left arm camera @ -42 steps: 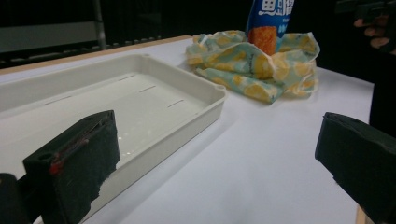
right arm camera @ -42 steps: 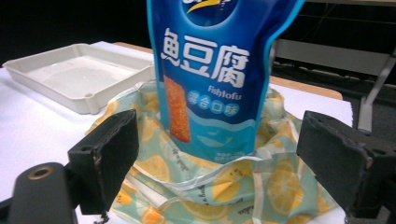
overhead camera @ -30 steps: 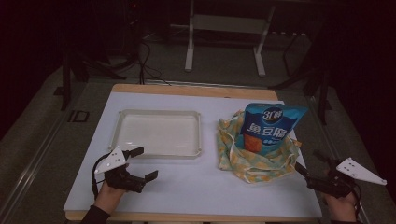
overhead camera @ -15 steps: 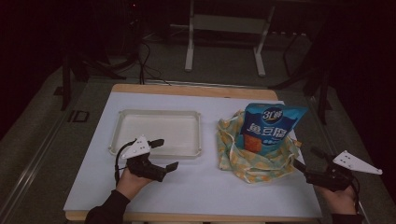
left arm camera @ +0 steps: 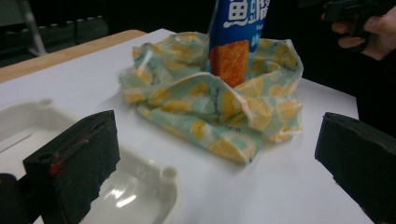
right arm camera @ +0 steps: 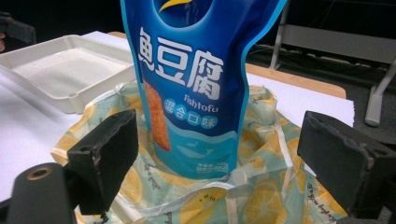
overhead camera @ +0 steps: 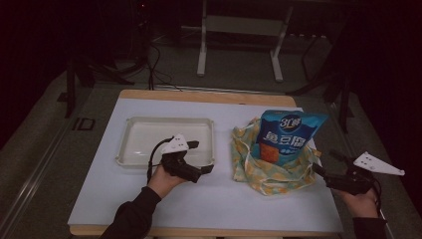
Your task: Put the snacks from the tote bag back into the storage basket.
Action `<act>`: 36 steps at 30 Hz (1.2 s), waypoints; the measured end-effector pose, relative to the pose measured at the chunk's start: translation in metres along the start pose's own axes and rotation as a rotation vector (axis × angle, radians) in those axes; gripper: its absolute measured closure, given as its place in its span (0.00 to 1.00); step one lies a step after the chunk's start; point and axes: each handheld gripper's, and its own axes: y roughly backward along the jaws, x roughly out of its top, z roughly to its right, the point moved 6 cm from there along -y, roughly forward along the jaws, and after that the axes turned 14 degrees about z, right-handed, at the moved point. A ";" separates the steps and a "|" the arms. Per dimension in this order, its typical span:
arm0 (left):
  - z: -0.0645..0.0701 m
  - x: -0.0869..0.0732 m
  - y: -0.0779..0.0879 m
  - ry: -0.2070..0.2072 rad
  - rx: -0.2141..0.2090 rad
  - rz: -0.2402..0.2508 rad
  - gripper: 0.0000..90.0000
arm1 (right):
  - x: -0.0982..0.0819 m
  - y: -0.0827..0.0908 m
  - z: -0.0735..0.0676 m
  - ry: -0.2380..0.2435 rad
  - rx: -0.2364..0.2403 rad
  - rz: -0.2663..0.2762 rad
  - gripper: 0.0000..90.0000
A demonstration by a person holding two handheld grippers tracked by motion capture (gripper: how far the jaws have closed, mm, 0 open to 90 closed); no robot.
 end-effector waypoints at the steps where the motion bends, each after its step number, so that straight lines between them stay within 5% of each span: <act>1: 0.000 0.001 -0.006 -0.005 -0.002 0.000 0.01 | 0.000 -0.001 0.001 -0.001 0.003 -0.001 0.14; 21: 0.008 0.020 -0.106 -0.021 -0.105 -0.017 0.01 | -0.002 -0.023 0.017 -0.013 0.028 -0.027 0.18; 36: 0.005 0.029 -0.150 -0.023 -0.118 0.001 0.07 | 0.001 -0.047 0.020 -0.017 0.061 -0.036 0.18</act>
